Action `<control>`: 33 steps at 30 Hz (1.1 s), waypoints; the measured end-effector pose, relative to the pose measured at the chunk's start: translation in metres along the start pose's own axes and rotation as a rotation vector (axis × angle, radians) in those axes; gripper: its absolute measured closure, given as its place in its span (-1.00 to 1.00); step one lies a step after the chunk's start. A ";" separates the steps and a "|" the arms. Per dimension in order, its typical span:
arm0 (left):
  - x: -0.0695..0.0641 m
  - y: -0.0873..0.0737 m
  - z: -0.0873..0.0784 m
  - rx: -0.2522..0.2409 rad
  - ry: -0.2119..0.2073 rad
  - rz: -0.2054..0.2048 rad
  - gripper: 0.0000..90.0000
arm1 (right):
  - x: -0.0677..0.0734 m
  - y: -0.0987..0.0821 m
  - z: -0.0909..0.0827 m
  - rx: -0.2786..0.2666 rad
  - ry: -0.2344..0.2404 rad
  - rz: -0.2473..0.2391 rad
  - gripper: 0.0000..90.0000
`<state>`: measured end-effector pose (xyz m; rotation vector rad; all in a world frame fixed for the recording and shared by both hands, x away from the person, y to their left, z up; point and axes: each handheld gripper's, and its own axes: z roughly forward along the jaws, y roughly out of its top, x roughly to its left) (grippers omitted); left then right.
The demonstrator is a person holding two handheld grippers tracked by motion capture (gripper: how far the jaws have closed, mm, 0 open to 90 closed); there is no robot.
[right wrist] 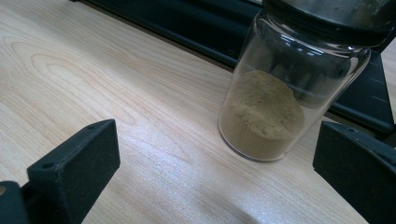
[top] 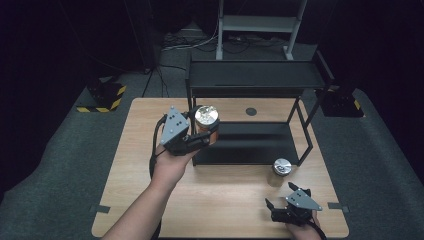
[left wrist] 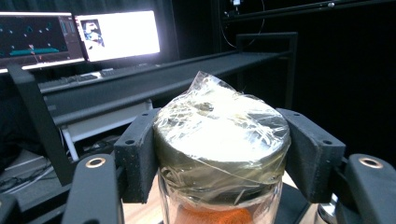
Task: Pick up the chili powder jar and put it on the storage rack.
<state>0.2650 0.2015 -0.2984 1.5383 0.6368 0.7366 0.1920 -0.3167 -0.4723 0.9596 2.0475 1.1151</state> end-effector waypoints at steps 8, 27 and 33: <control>0.008 0.019 0.010 -0.030 0.007 -0.016 -0.23 | -0.001 -0.001 0.000 -0.003 0.002 0.006 -1.00; 0.015 0.059 0.036 -0.079 0.033 -0.004 -0.23 | -0.003 -0.002 -0.001 -0.012 0.009 0.009 -1.00; 0.015 0.071 0.049 -0.088 0.049 0.007 -0.23 | -0.005 -0.003 -0.001 -0.015 0.015 0.021 -1.00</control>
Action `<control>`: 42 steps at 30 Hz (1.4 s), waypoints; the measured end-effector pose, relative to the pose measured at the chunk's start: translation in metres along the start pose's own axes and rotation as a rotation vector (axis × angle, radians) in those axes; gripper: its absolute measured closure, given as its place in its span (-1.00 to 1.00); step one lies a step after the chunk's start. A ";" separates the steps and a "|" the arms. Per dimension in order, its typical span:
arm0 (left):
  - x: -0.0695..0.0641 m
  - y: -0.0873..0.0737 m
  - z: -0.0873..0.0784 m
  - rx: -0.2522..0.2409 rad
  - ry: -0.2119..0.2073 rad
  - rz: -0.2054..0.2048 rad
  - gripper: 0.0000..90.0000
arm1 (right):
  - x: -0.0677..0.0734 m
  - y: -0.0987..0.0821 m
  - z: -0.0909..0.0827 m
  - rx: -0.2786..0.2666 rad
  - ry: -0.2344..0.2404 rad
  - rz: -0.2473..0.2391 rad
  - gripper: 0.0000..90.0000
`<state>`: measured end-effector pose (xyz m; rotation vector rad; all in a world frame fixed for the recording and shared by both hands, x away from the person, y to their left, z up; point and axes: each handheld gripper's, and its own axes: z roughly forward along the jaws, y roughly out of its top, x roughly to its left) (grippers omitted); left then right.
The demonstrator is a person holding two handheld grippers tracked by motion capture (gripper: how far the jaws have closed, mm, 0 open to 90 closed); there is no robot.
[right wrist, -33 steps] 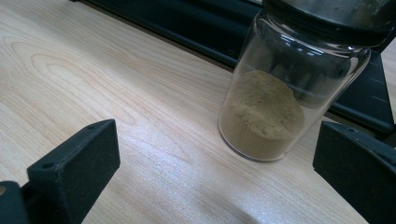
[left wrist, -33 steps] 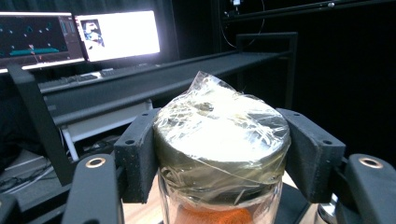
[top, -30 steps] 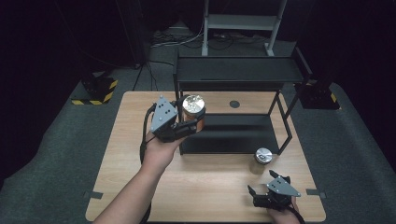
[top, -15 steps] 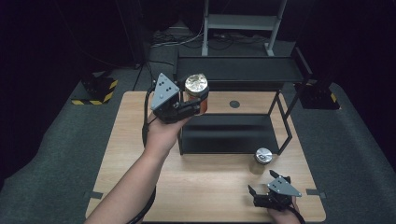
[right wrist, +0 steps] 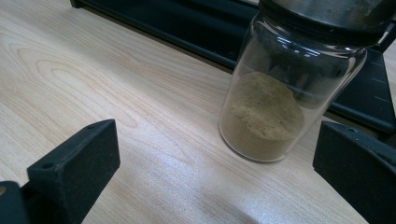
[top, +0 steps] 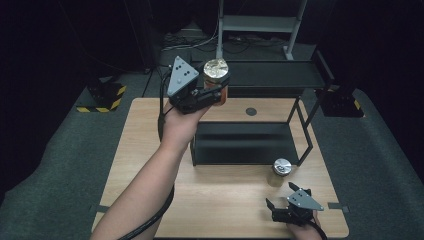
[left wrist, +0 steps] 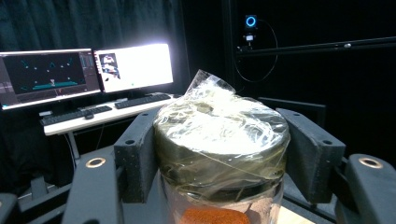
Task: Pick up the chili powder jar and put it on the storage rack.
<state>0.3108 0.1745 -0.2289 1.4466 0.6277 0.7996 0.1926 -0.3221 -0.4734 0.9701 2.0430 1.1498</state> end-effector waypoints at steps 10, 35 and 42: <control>0.006 -0.001 0.027 -0.002 0.023 -0.019 -0.23 | -0.002 -0.001 0.000 -0.007 0.008 0.007 -1.00; 0.018 -0.001 0.074 0.022 0.095 -0.050 -0.23 | -0.005 -0.003 -0.001 -0.013 0.019 0.019 -1.00; 0.020 -0.003 0.077 0.029 0.095 -0.065 -0.23 | -0.005 -0.002 -0.001 -0.012 0.019 0.016 -1.00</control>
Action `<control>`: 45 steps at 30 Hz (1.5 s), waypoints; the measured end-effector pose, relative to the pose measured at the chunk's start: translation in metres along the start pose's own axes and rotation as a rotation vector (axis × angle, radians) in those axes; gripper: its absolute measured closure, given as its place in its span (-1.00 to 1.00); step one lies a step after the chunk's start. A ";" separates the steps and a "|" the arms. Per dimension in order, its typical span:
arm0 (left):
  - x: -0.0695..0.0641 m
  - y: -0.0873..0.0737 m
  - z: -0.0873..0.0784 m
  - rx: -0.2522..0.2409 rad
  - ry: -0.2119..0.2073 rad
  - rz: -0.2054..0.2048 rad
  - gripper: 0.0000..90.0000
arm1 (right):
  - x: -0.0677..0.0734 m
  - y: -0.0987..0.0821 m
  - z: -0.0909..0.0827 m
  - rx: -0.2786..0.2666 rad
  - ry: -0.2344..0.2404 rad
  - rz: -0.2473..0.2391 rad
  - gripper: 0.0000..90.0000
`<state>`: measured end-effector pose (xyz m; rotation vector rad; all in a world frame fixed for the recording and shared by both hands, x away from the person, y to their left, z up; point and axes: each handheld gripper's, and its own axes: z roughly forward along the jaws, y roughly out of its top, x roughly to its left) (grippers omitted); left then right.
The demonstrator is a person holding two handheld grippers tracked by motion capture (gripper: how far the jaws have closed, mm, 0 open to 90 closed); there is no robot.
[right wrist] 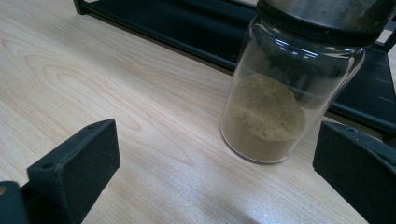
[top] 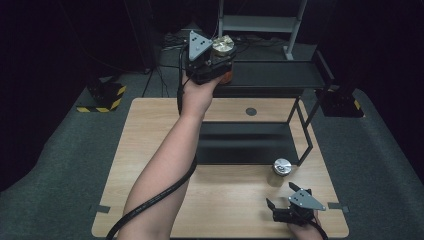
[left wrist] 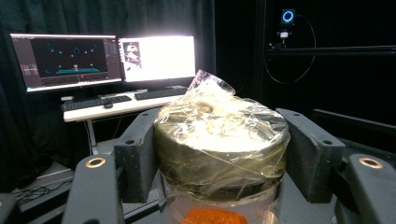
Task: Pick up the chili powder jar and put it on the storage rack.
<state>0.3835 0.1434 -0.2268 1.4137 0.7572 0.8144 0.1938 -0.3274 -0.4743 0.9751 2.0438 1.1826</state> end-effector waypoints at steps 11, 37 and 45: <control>-0.001 -0.001 0.006 0.017 -0.010 -0.002 -0.23 | 0.000 0.000 0.000 -0.001 -0.001 0.001 -1.00; -0.005 0.000 0.008 0.032 0.008 -0.039 -0.61 | -0.001 -0.001 0.000 -0.005 0.002 0.007 -1.00; -0.009 0.000 -0.004 0.046 -0.004 -0.021 -0.99 | 0.000 -0.001 0.000 -0.003 0.000 0.003 -1.00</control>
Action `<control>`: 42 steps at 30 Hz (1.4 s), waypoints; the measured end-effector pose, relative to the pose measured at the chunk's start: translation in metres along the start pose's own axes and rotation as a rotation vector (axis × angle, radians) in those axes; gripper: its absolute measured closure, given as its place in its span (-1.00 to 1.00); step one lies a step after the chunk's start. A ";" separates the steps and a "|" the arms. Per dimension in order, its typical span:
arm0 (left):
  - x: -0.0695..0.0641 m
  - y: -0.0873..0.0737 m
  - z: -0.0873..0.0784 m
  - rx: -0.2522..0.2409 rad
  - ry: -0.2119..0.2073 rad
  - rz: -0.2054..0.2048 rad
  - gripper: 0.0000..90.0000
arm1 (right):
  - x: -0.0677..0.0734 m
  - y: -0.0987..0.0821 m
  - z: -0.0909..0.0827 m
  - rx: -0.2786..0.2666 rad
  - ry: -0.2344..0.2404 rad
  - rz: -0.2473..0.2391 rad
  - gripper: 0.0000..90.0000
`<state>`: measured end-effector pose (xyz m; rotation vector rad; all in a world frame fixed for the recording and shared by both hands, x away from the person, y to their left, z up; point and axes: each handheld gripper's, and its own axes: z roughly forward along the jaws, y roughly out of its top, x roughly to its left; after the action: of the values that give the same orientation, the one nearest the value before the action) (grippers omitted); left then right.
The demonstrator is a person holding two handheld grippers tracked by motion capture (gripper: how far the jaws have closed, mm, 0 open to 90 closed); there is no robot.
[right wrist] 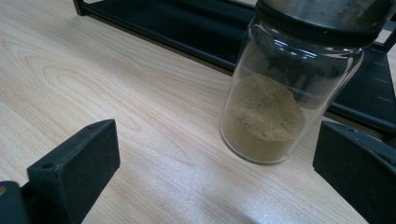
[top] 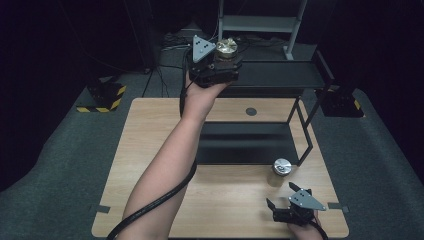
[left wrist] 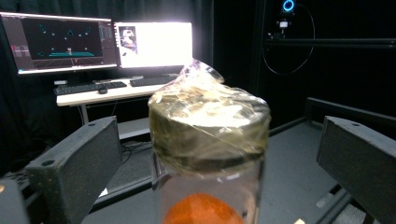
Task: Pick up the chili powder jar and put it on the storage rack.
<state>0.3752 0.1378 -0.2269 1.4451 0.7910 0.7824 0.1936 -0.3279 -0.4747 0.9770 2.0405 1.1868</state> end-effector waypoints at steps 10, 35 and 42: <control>-0.003 -0.005 -0.030 0.002 -0.015 0.012 -0.99 | 0.000 0.001 0.000 0.003 0.000 -0.005 -1.00; -0.005 -0.024 -0.101 -0.019 0.008 0.047 -0.99 | 0.001 0.001 0.000 0.004 0.000 -0.011 -1.00; -0.006 -0.037 -0.116 0.011 0.032 0.061 -0.99 | 0.001 0.001 0.001 0.004 -0.001 -0.011 -1.00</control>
<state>0.2738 0.1956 -0.2614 1.4756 0.7795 0.8500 0.1936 -0.3264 -0.4743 0.9671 2.0458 1.1763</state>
